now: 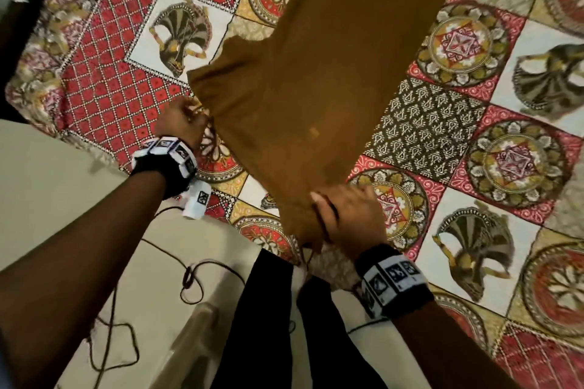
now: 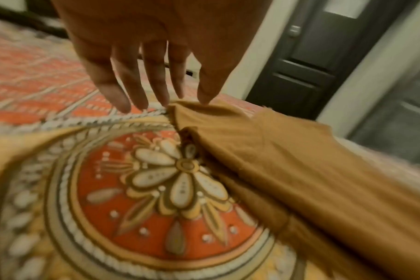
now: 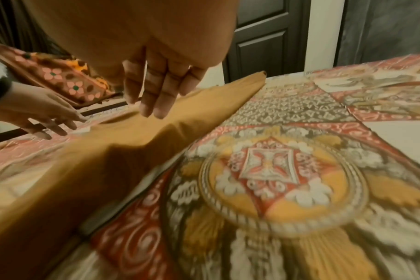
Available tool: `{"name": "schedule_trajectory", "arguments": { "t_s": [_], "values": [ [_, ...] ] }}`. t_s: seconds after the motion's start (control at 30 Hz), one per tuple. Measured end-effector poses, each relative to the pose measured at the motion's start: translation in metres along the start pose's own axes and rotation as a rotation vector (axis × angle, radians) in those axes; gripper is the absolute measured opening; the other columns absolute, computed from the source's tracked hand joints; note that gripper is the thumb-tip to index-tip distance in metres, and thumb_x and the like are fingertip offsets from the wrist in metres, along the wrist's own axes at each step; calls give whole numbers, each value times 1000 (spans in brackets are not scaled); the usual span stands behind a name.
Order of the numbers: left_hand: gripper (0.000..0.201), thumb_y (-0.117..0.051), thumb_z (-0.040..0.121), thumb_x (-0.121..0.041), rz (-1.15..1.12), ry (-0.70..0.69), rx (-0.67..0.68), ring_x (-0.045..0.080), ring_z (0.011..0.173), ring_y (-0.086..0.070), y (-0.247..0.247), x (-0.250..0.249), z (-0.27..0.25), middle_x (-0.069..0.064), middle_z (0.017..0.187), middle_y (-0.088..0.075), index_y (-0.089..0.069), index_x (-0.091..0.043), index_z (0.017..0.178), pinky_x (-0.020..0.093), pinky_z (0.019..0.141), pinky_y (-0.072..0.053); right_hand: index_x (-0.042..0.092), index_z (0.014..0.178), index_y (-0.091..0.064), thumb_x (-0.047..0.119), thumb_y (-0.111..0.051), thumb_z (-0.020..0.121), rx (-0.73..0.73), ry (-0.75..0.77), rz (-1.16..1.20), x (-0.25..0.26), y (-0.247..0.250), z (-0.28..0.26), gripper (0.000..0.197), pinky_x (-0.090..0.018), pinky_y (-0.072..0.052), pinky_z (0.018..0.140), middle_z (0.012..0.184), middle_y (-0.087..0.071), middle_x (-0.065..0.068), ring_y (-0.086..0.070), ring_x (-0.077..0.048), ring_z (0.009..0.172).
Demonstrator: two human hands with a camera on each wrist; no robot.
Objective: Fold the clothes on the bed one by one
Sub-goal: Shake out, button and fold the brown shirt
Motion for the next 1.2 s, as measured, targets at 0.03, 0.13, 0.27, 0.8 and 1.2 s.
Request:
{"name": "schedule_trajectory", "arguments": {
  "t_s": [0.03, 0.13, 0.27, 0.8, 1.2],
  "values": [
    [34, -61, 92, -27, 163, -166, -53, 38, 112, -58, 6, -18, -2, 20, 119, -63, -63, -9, 121, 42, 94, -47, 19, 103, -75, 32, -50, 101, -24, 0, -7, -3, 11, 12, 28, -37, -43, 89, 98, -75, -1, -68, -23, 89],
    [47, -45, 97, -21, 374, -684, 35, 40, 137, -39, -13, -82, -24, 20, 150, -44, -50, -8, 142, 48, 113, -35, 14, 124, -68, 18, -57, 98, -14, 56, -47, -9, 14, 57, 28, -40, -41, 107, 127, -69, -7, -62, -26, 120],
    [57, -30, 103, -29, 507, -832, 298, 30, 152, -14, -71, -105, -16, 10, 165, -15, -23, -9, 156, 48, 122, -21, 11, 147, -50, 16, -57, 99, 114, 208, -111, -6, -31, 106, 48, -39, -22, 121, 156, -44, -10, -38, -26, 146],
    [139, -30, 61, -102, 571, -540, 336, 19, 150, 21, -54, -74, 59, 3, 162, 26, 22, -13, 155, 46, 124, 5, 2, 160, -16, 90, -43, 81, 116, -223, -211, -55, -32, 109, 121, -52, -11, 125, 169, -8, -14, -4, -29, 157],
    [68, -31, 104, -37, 479, -863, 407, 21, 153, 9, -131, -233, 73, 3, 166, 12, 3, -13, 159, 43, 124, -12, 11, 162, -14, 59, -30, 104, 175, -6, -361, -115, -21, 265, 77, -46, -15, 125, 170, -7, -5, -3, -21, 157]
  ]
}}
Point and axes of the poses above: each hand's wrist, its own z-axis towards the middle knuckle, its own y-axis out of the back of the hand, x = y × z, the point moved 7 cm from there along z, towards the middle knuckle
